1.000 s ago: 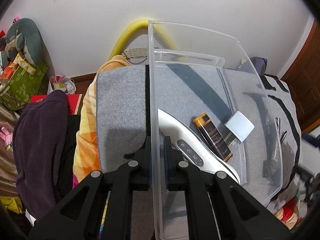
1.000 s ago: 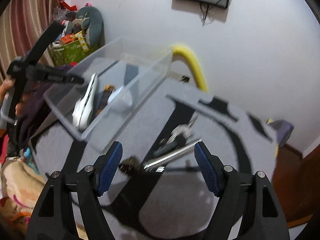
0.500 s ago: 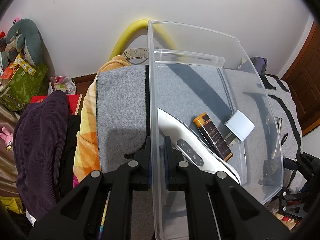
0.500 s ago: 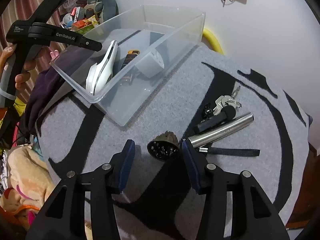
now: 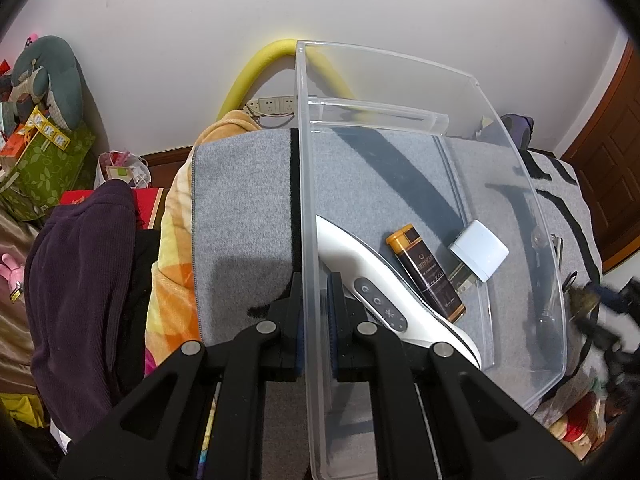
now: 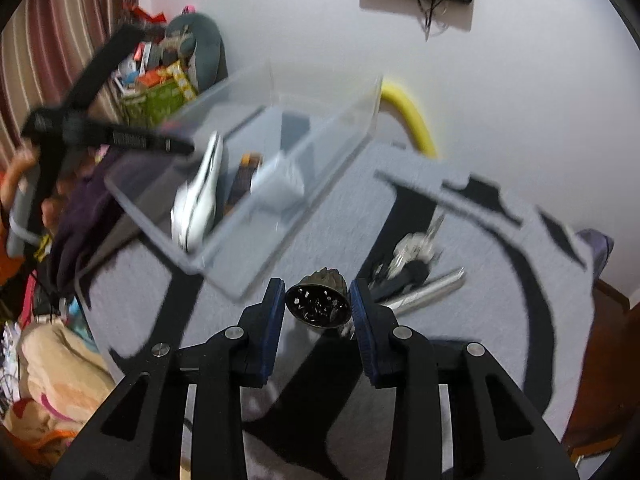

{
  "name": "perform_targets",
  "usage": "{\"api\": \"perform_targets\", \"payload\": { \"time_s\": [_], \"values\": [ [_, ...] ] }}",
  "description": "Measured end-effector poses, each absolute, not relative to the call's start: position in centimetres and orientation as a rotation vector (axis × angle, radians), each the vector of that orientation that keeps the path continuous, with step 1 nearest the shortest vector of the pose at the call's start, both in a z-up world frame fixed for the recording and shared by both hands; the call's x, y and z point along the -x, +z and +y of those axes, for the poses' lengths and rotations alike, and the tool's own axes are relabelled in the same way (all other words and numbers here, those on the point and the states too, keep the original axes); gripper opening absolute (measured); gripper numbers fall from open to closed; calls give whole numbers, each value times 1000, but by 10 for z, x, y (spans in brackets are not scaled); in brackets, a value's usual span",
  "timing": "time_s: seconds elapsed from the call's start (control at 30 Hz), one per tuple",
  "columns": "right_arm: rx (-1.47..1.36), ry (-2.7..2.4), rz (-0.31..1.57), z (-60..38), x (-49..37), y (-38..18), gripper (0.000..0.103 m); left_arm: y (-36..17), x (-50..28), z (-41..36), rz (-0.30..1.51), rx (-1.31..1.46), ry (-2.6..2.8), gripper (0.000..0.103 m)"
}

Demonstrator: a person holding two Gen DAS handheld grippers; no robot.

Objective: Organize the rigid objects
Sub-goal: 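Drop the dark brush-like object into the box with the right tool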

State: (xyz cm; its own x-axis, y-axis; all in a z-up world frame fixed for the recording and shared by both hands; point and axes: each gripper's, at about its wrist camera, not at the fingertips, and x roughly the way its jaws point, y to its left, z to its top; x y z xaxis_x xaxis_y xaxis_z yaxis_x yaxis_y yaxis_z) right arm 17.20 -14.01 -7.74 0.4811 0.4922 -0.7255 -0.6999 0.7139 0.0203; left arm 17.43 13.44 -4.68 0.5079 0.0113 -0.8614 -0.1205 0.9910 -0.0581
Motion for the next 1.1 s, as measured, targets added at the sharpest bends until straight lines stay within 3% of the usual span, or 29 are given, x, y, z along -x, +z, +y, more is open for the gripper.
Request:
{"api": "perform_targets", "payload": {
  "time_s": [0.5, 1.1],
  "values": [
    [288, 810, 551, -74, -183, 0, 31, -47, -175, 134, 1037, 114, 80, 7],
    [356, 870, 808, -3, -221, -75, 31, -50, -173, 137, 1033, 124, 77, 7]
  ]
}}
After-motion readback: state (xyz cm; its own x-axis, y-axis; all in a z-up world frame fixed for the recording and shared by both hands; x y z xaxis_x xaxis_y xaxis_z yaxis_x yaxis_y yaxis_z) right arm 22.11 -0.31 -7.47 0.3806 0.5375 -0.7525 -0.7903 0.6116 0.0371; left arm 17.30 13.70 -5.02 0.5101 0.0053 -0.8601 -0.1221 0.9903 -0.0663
